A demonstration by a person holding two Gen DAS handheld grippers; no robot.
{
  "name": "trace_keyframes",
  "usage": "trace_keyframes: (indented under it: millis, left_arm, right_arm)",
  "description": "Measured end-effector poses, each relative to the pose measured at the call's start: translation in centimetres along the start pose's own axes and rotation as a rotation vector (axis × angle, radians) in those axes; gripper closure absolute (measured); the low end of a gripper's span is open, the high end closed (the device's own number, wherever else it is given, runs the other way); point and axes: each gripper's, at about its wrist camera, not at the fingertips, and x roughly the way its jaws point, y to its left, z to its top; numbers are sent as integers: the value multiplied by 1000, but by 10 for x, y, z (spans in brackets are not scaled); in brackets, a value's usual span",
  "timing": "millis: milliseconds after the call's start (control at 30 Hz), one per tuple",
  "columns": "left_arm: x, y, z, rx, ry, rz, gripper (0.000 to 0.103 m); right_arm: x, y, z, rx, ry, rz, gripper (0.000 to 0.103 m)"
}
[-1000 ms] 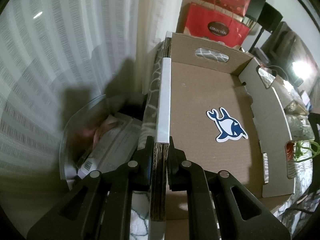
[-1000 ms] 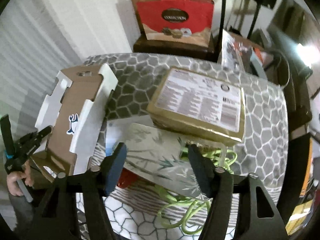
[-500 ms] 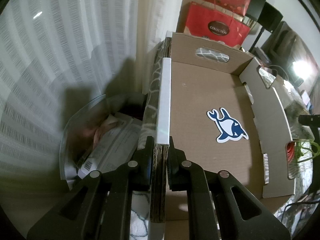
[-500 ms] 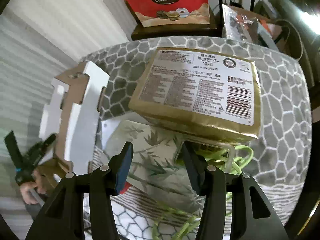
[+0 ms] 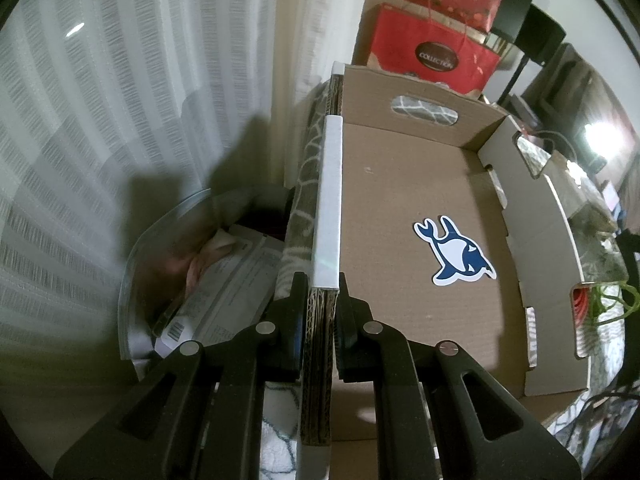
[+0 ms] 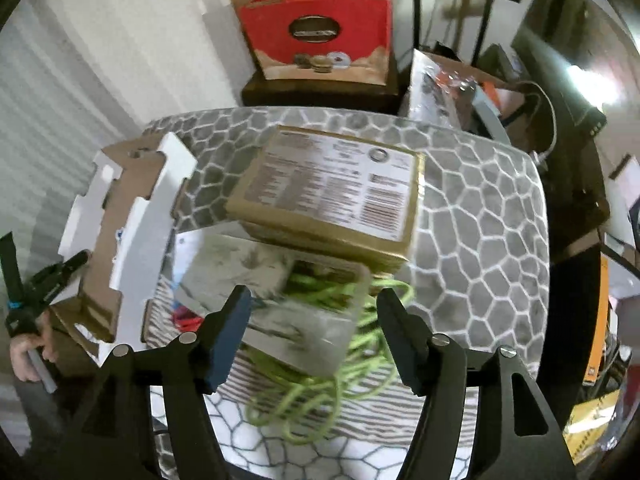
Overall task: Organize objects
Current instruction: 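Grasp the bamboo-print plastic case with the right tool and lift it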
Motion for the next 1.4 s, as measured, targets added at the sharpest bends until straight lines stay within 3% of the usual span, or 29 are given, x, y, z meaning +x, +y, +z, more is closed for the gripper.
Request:
trace_keyframes:
  millis: [67,133,167,233,400,733,800,1167,1400]
  left_arm:
    - [0,-1,0,-2,0,-1,92]
    - [0,-1,0,-1,0,0,92]
    - [0,-1,0,0,1,0,92]
    - [0,-1,0,0,2,1,92]
    - [0,-1,1,1,3,1,92]
    - [0,-1,0,1,4,1,92]
    - [0,-1,0,0,5,-2,92]
    - [1,-1,1,2,6,0,92]
    - [2,0,2,-2,10,-3,92]
  right_arm:
    - [9,-11,-1,43,18,17,36]
    - [19,-21,-1,97,33,51,46]
    - [25,-26,-1,127,43,78,58]
    - [31,-32,0,161,51,101,65]
    - [34,-36,6,170,51,70,77]
    - [45,-27,12,130,86,10,77]
    - [44,-23,13,108,70,-15,87]
    - [-18,12,7,-4,-142,4,90]
    - [-46,44,20,-65,-204,28,92]
